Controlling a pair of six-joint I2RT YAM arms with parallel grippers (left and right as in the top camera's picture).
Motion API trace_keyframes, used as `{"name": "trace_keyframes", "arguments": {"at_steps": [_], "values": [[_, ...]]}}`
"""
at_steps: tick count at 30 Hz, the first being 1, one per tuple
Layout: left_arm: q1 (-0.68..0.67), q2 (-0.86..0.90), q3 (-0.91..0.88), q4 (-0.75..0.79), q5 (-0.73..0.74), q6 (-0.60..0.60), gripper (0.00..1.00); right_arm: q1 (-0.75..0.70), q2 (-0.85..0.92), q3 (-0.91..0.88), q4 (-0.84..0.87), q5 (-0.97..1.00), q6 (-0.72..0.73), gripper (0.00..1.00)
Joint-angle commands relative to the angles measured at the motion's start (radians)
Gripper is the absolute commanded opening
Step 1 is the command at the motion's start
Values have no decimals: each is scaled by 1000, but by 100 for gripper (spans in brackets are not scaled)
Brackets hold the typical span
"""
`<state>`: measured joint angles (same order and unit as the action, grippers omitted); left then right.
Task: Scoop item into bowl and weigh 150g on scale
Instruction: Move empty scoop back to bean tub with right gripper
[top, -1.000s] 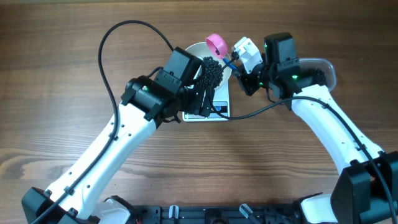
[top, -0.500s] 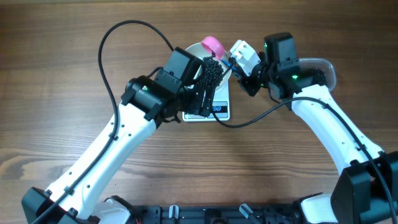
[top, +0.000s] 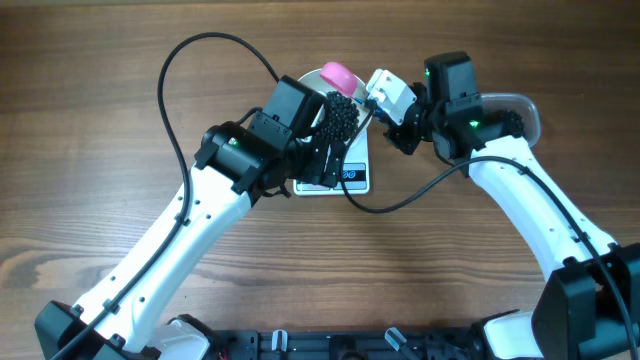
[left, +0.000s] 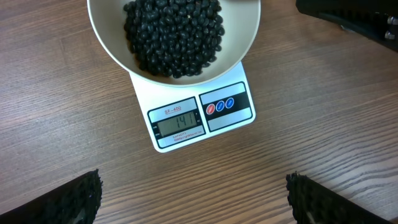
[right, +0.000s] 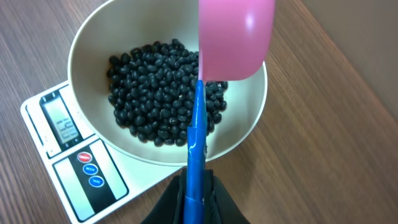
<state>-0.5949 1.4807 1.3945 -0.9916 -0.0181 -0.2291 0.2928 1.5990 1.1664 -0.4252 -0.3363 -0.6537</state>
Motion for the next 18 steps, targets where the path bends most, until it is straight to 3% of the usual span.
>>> {"name": "trace_keyframes", "arguments": {"at_steps": [1, 7, 18], "values": [[-3, -14, 16, 0, -9, 12, 100, 3, -27, 8, 8, -46, 233, 4], [-3, -14, 16, 0, -9, 13, 100, -31, -71, 8, 86, -45, 446, 4], [-3, -13, 16, 0, -10, 13, 100, -381, -229, 8, -59, 34, 443, 4]]}}
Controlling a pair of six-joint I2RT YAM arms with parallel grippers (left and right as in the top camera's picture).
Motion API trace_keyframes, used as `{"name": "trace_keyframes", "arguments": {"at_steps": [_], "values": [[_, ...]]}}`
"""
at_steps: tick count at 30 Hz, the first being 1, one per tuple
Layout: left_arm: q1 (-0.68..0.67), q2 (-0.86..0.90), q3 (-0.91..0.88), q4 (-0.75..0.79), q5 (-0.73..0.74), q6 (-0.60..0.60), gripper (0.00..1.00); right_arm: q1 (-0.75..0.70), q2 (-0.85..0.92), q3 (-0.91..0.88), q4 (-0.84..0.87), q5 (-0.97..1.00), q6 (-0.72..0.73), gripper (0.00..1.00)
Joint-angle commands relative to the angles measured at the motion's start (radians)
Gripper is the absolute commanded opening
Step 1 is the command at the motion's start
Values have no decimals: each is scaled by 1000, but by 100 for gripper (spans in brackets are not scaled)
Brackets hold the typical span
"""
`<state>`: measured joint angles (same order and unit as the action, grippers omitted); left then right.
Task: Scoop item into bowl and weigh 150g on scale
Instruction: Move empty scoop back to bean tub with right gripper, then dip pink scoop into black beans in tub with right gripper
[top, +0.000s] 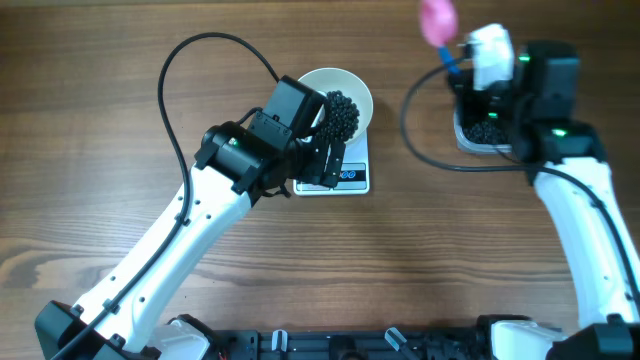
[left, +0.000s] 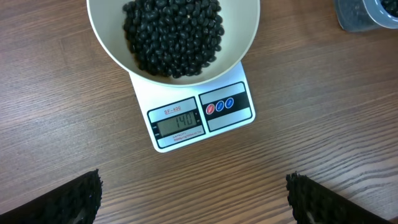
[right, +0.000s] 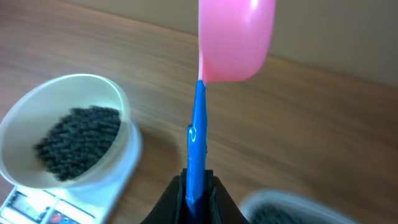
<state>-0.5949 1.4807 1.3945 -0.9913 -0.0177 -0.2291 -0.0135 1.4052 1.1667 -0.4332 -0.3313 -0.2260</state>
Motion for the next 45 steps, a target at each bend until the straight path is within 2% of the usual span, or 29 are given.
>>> {"name": "trace_keyframes", "arguments": {"at_steps": [1, 7, 13, 21, 33, 45], "values": [[-3, -13, 16, 0, -10, 12, 100, -104, -36, 7, -80, 50, 15, 4], [-3, -13, 16, 0, -10, 13, 100, -238, -34, 7, -261, 159, -91, 4], [-3, -14, 16, 0, -10, 13, 100, -256, -5, 3, -417, 160, -248, 4], [-3, -14, 16, 0, -10, 12, 100, -256, 138, 3, -444, 180, -244, 4], [-3, -13, 16, 0, -10, 13, 100, -256, 205, 3, -443, 184, -245, 4], [-3, -14, 16, 0, -10, 13, 100, -256, 226, 3, -447, -15, -243, 4]]}}
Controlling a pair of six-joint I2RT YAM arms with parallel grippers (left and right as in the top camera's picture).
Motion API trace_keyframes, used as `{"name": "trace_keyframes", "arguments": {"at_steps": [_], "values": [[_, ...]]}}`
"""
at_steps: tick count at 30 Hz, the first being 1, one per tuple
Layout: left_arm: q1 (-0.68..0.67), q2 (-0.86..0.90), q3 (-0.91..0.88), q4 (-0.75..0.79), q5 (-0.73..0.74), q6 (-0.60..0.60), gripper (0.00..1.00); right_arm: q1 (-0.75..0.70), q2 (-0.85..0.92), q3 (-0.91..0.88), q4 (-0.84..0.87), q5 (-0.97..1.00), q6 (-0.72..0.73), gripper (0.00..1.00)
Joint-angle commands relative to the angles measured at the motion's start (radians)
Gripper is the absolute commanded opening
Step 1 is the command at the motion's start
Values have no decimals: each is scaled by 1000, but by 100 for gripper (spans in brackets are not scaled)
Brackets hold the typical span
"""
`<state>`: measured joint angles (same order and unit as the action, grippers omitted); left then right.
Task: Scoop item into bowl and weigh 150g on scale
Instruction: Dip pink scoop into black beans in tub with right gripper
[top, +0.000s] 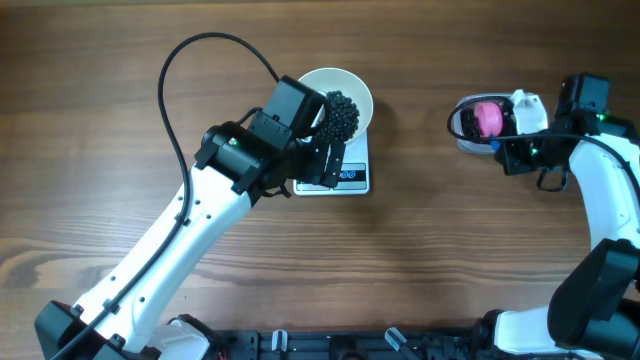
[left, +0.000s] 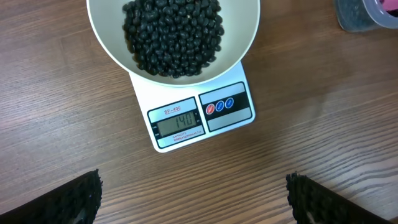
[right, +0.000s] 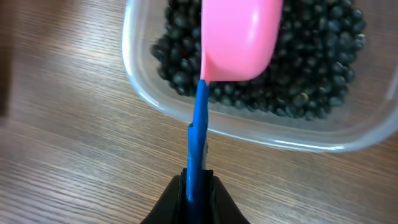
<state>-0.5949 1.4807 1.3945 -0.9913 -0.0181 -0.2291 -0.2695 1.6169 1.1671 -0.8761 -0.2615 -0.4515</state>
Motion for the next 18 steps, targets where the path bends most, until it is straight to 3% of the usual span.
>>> {"name": "trace_keyframes", "arguments": {"at_steps": [1, 18], "values": [[-3, -14, 16, 0, -9, 13, 100, 0, 14, 3, -4, -84, -17, 4], [-3, -13, 16, 0, -10, 13, 100, -59, 14, 3, -73, -209, -20, 4]]}}
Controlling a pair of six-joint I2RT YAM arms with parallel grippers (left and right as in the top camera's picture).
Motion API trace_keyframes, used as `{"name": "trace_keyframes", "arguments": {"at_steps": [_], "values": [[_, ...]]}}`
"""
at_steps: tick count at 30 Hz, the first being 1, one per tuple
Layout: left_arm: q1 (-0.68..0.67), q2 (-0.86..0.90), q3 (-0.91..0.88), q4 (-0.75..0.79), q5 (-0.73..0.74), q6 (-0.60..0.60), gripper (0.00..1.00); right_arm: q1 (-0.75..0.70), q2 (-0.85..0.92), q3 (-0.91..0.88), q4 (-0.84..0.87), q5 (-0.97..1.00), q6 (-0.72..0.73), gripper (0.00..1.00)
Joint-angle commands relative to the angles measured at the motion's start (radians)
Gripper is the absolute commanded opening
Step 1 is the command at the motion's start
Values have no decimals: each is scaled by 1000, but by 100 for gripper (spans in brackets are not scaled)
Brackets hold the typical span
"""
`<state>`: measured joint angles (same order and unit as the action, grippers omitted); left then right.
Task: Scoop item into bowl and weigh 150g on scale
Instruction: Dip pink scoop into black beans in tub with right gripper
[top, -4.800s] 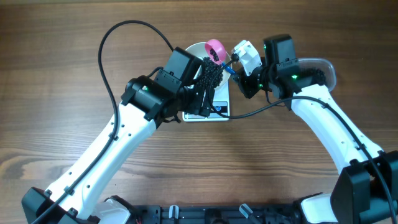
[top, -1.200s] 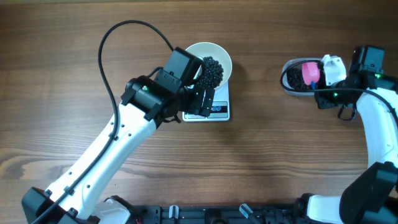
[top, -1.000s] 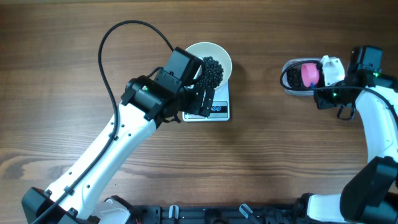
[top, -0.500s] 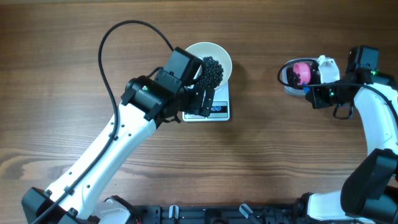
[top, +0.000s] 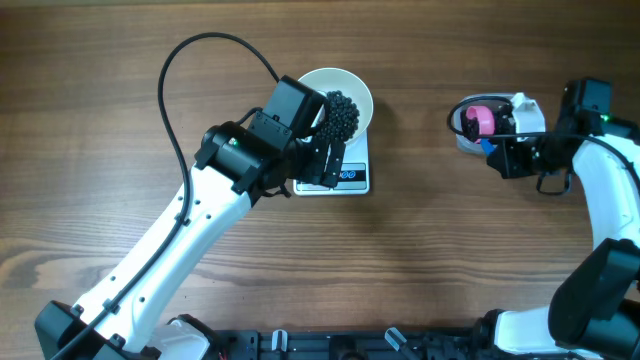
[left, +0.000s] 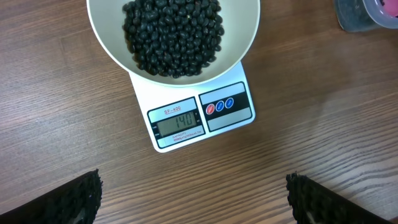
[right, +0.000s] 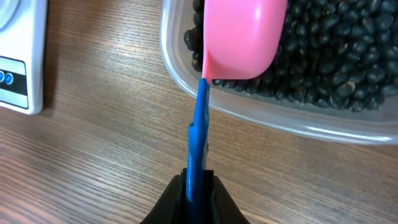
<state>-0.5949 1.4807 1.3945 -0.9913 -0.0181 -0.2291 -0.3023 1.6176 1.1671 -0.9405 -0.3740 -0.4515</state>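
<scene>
A white bowl (left: 245, 37) full of black beans (left: 173, 34) rests on the white scale (left: 202, 118), whose display reads 140. My left gripper (left: 194, 198) hangs open over bare table in front of the scale. My right gripper (right: 199, 186) is shut on the blue handle of a pink scoop (right: 241, 34), whose cup lies over the near-left rim of a clear tub (right: 267, 115) of black beans (right: 336, 56). In the overhead view the scoop (top: 479, 120) sits at the tub at far right.
The scale's corner (right: 22, 81) shows at the left of the right wrist view. Wood table (top: 450, 250) lies between scale and tub. A black cable (top: 190, 60) loops behind the left arm.
The right gripper and scoop shifted slightly toward the tub's left rim; the scale's corner has come into the right wrist view. Left arm, bowl and 140 reading are unchanged.
The right gripper first held the pink scoop over the bowl, scale reading 141. Then the scoop was raised near the tub and the reading was 140. Later the scoop was over the tub's beans, and now it sits at the tub's near-left rim.
</scene>
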Motion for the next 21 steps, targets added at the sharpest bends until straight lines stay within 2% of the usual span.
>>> {"name": "trace_keyframes", "arguments": {"at_steps": [1, 7, 21], "values": [[-3, -14, 16, 0, -9, 13, 100, -42, 13, 3, -10, -138, -20, 4], [-3, -14, 16, 0, -10, 13, 100, -103, 13, 3, -27, -188, -16, 4], [-3, -14, 16, 0, -10, 12, 100, -105, 13, 3, -25, -275, 40, 4]]}}
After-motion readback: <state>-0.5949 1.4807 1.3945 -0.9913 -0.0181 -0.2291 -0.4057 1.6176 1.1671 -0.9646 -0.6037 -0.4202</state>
